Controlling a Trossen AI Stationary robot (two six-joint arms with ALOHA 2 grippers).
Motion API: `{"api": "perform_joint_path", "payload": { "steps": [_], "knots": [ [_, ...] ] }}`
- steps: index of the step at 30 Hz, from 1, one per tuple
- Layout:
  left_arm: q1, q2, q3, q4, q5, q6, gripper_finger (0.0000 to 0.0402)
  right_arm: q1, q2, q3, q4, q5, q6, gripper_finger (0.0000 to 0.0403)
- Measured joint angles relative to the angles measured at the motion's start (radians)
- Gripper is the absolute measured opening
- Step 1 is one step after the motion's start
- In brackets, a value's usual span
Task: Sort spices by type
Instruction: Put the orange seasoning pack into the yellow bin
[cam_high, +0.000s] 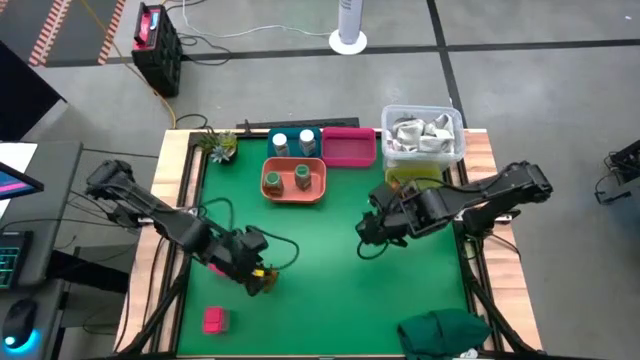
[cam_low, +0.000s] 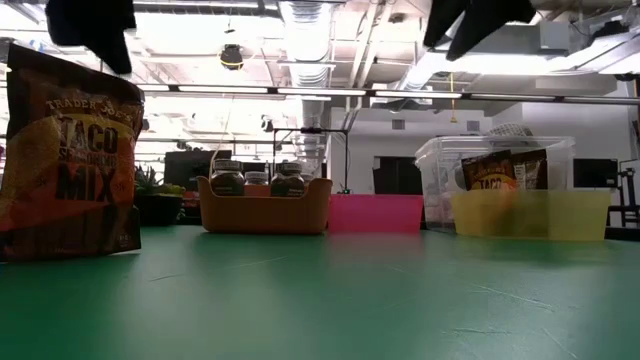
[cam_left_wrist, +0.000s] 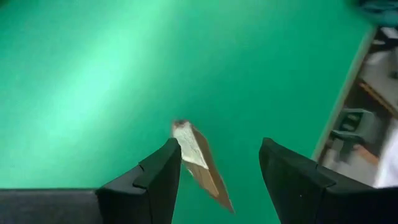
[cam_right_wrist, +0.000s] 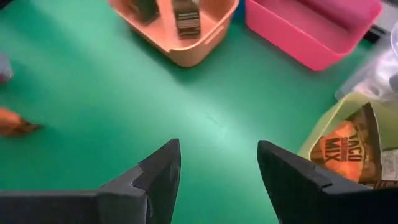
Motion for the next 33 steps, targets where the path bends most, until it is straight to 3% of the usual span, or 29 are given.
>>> {"api": "perform_joint_path", "payload": {
  "steps": [13, 16, 22, 33],
  "knots": [
    [0.0, 0.264, 0.072, -0.154, -0.004, -0.039, 0.0197, 0.18, -0.004, 0.002, -0.007, 0.105, -0.027, 0.024],
    [0.007, 0.275, 0.072, -0.121, -0.004, 0.019, 0.0154, 0.198, -0.004, 0.002, -0.006, 0.106, -0.025, 0.024],
    [0.052, 0.27, 0.073, 0.02, -0.003, 0.148, 0.0015, 0.252, -0.01, 0.002, -0.014, 0.098, 0.031, 0.024],
    [0.298, 0.269, 0.074, 0.271, 0.043, 0.41, 0.0001, 0.322, -0.058, 0.002, -0.18, 0.044, 0.202, 0.024]
  ]
}}
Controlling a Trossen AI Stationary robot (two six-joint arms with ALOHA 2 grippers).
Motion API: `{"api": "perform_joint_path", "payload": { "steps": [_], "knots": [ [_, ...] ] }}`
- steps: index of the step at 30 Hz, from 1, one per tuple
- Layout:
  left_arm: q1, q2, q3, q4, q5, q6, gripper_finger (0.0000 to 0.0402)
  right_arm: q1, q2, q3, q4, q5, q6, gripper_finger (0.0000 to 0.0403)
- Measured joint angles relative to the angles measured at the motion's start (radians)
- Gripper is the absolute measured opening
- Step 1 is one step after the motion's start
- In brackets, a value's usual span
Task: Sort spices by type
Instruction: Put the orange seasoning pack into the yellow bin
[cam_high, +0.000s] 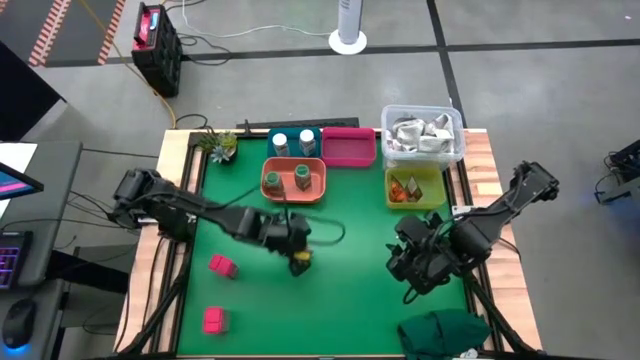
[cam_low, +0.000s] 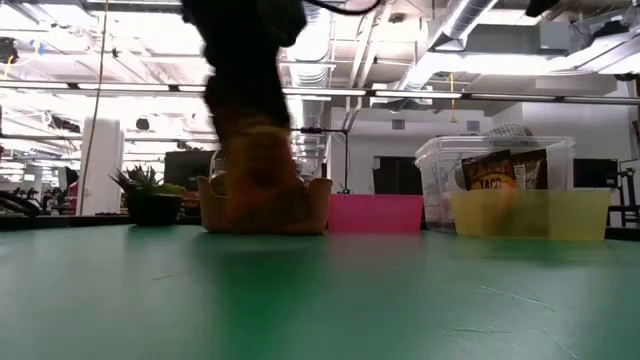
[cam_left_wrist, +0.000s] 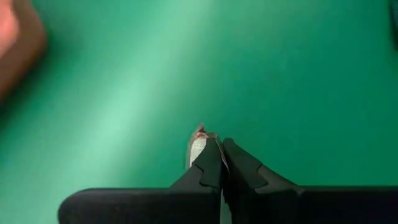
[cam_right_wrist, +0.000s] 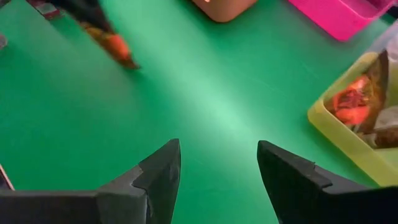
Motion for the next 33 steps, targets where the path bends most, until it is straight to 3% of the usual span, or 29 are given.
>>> {"api": "perform_joint_path", "payload": {
  "steps": [5, 14, 20, 25, 33],
  "knots": [
    [0.148, 0.004, 0.0, 0.093, 0.058, 0.156, 0.0001, -0.011, -0.016, 0.0, -0.018, 0.001, 0.011, 0.024],
    [0.363, 0.007, 0.005, 0.142, 0.321, 0.325, 0.0, -0.078, -0.016, 0.0, -0.004, 0.001, 0.012, 0.024],
    [0.38, 0.086, 0.119, 0.029, 0.405, 0.462, 0.0, -0.152, -0.016, 0.0, 0.05, -0.005, -0.005, 0.024],
    [0.345, 0.21, 0.304, -0.09, 0.435, 0.537, 0.0, -0.195, -0.016, 0.002, 0.065, -0.105, -0.049, 0.024],
    [0.314, 0.336, 0.424, -0.128, 0.449, 0.589, 0.0, -0.086, -0.022, 0.002, -0.023, -0.158, 0.021, 0.024]
  ]
}}
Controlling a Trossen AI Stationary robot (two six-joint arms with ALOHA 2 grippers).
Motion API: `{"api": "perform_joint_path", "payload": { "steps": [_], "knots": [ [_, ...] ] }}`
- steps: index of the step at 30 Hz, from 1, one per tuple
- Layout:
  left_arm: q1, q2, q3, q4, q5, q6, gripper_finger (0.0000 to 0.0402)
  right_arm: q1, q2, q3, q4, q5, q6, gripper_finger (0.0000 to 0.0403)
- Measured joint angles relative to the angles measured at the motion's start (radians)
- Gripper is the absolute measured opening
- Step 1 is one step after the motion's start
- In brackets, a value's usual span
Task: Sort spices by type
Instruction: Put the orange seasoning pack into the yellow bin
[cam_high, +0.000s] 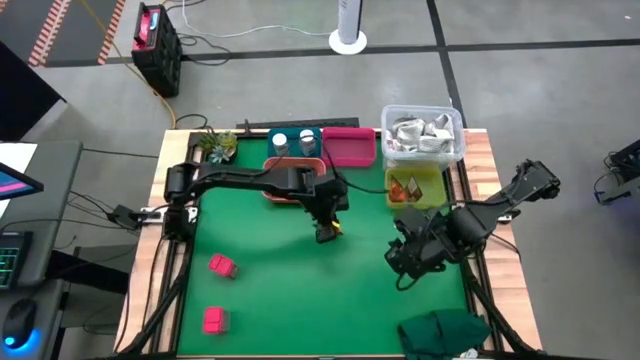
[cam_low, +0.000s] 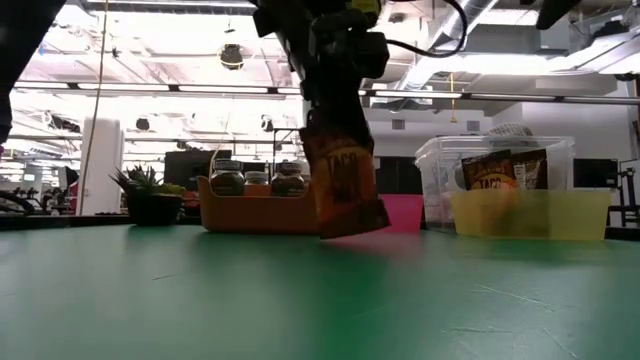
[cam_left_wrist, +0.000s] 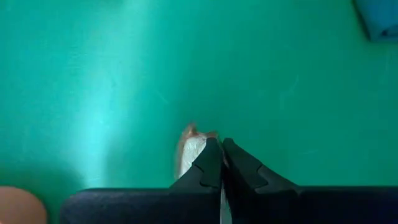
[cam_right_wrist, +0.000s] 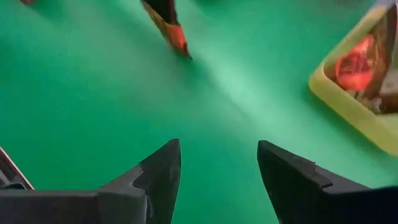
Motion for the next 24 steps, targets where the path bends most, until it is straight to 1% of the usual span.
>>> {"api": "perform_joint_path", "payload": {
  "steps": [5, 8, 11, 16, 19, 21, 24],
  "knots": [
    [-0.024, 0.016, 0.0, -0.012, 0.024, 0.0, 0.0011, 0.041, 0.0, 0.0, -0.031, 0.015, 0.069, 0.024],
    [-0.044, 0.013, 0.001, -0.002, 0.0, 0.002, 0.0028, 0.057, 0.0, 0.0, -0.043, 0.049, 0.091, 0.024],
    [-0.056, 0.013, 0.001, 0.001, -0.01, 0.011, 0.006, 0.062, 0.0, 0.0, -0.057, 0.061, 0.094, 0.024],
    [-0.058, 0.012, 0.001, 0.001, -0.013, -0.001, 0.0132, 0.061, 0.0, 0.0, -0.08, 0.061, 0.08, 0.024],
    [-0.053, -0.025, 0.008, -0.012, -0.038, -0.005, 0.0169, 0.061, 0.0, 0.0, -0.077, 0.061, 0.078, 0.024],
    [-0.047, -0.067, 0.021, -0.003, -0.075, -0.005, 0.0184, 0.061, 0.0, 0.0, -0.071, 0.061, 0.07, 0.024],
    [-0.034, -0.137, 0.022, -0.023, -0.158, 0.004, 0.0192, 0.061, 0.0, -0.003, -0.039, 0.062, 0.024, 0.024]
  ]
}}
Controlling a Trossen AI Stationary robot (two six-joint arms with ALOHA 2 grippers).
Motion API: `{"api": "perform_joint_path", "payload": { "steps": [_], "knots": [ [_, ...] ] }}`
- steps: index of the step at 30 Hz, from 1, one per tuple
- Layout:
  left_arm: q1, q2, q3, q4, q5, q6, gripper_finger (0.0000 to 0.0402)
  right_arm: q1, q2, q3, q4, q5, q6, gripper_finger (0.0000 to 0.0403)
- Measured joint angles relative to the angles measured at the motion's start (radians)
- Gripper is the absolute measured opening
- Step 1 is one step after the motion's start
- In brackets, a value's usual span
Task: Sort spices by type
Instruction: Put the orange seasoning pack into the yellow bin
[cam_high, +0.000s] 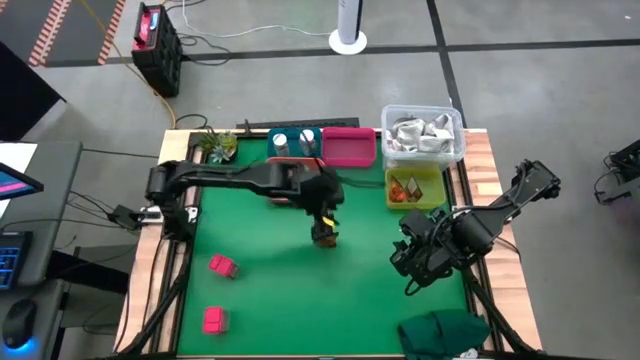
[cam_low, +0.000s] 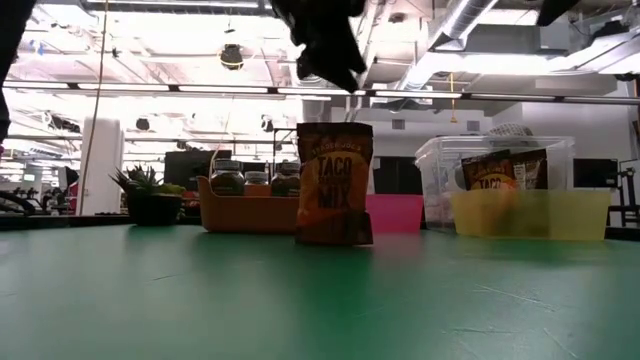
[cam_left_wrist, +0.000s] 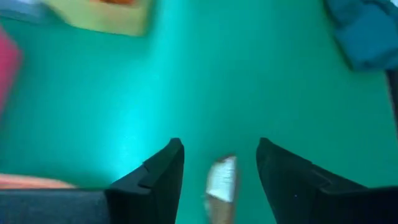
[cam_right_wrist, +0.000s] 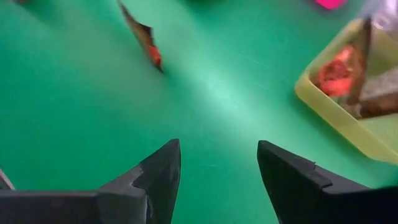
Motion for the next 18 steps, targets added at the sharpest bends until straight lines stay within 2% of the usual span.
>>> {"api": "perform_joint_path", "payload": {
  "steps": [4, 7, 10, 13, 18],
  "knots": [
    [0.017, -0.104, -0.022, -0.026, -0.105, 0.008, 0.0189, -0.012, 0.0, -0.053, 0.151, 0.03, -0.104, 0.024],
    [0.018, -0.199, -0.079, 0.005, -0.176, 0.053, 0.0182, -0.048, 0.0, -0.112, 0.347, 0.031, -0.272, 0.024],
    [0.013, -0.301, -0.196, 0.081, -0.257, 0.072, 0.0176, -0.095, 0.003, -0.154, 0.523, 0.029, -0.474, 0.024],
    [0.0, -0.422, -0.351, 0.192, -0.299, 0.02, 0.0173, -0.147, 0.002, -0.174, 0.648, 0.008, -0.643, 0.024],
    [-0.03, -0.599, -0.549, 0.289, -0.323, -0.135, 0.0171, -0.259, 0.002, -0.175, 0.762, -0.117, -0.879, 0.0252]
  ]
}}
